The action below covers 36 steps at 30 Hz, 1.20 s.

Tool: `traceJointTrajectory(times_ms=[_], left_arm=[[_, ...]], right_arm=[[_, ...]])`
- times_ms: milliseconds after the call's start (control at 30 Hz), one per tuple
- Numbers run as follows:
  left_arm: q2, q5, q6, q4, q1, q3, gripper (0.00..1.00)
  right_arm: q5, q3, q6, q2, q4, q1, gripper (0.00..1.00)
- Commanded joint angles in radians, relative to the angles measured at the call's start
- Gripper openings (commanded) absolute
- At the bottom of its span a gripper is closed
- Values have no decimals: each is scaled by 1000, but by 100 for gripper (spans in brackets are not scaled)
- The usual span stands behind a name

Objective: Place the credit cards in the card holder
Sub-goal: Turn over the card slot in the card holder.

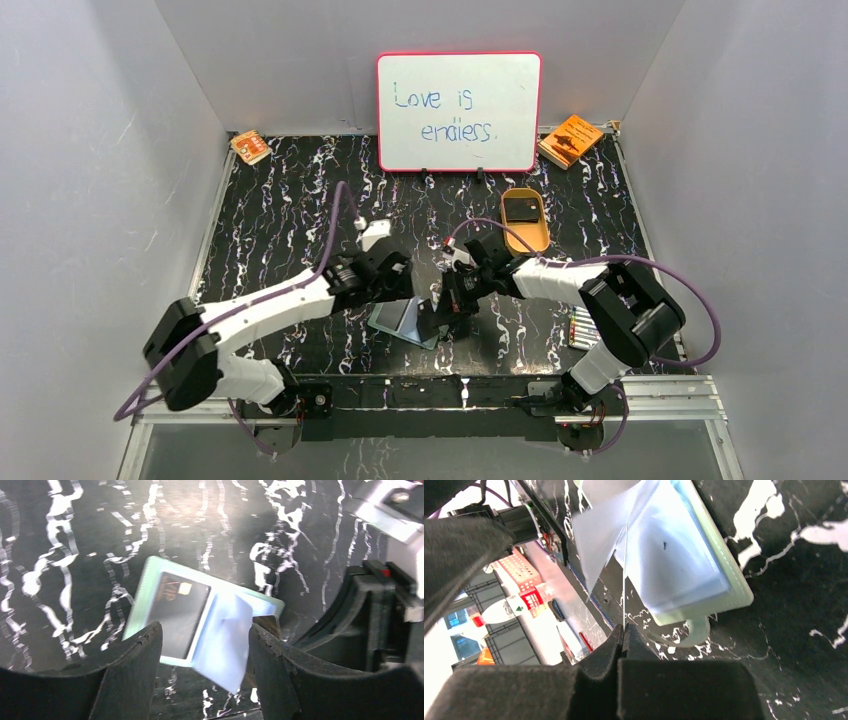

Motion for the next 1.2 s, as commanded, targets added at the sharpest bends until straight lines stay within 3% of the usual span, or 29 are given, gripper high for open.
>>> traceJointTrajectory(times_ms=[0, 267, 900, 1167], left_arm=[[-145, -106, -67, -63, 35, -102, 62], [-251, -111, -95, -33, 60, -212, 72], [-336, -99, -155, -25, 127, -323, 72], [-318, -101, -160, -24, 157, -341, 68]], right_arm=[[-47, 16, 44, 36, 95, 10, 0], [-33, 115, 64, 145, 111, 42, 0], [32, 307, 73, 305, 71, 136, 0], [129, 260, 65, 187, 28, 135, 0]])
